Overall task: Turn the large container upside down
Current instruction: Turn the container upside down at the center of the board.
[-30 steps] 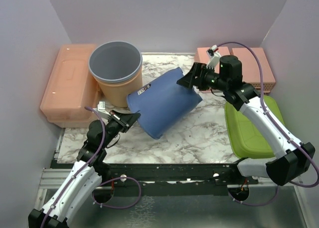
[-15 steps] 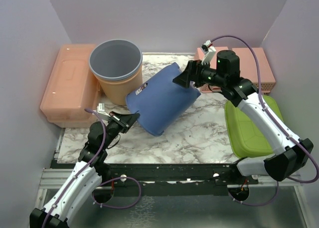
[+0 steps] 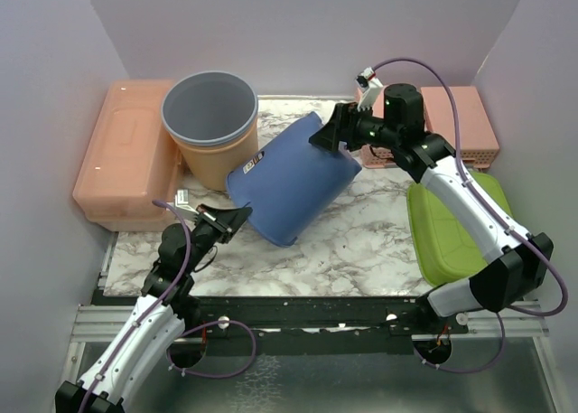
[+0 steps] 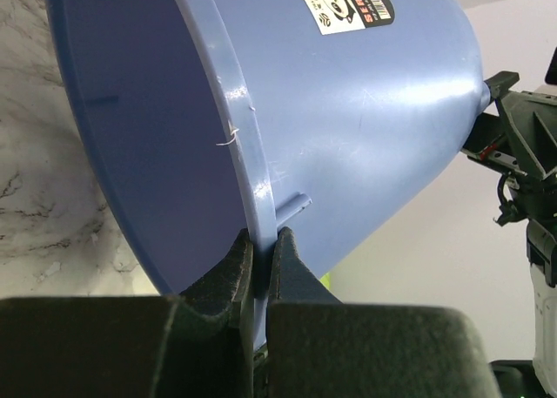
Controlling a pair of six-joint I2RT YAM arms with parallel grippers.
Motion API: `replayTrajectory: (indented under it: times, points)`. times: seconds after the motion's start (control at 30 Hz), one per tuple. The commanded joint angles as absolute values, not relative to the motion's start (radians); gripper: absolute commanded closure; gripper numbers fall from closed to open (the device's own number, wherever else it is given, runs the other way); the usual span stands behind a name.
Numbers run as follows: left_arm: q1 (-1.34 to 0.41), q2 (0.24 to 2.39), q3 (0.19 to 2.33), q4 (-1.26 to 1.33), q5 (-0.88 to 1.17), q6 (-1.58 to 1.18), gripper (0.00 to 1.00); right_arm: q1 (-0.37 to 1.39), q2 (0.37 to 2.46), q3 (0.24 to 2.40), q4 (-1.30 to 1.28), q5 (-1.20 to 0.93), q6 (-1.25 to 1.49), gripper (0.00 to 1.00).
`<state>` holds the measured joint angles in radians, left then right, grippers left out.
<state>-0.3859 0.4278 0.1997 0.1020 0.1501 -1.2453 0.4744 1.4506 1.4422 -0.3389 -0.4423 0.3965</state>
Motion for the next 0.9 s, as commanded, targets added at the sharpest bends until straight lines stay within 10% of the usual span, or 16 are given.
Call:
replayTrajectory:
  times: [0.0, 0.87]
  points:
    - [-0.383, 0.482, 0.113, -0.267, 0.123, -1.132, 1.00, 0.496, 1.403, 1.409, -0.369, -0.618, 0.385, 0.20]
    - [-0.549, 0.904, 0.228, 0.086, 0.149, -1.107, 1.00, 0.584, 1.396, 1.398, -0.411, -0.716, 0.382, 0.20]
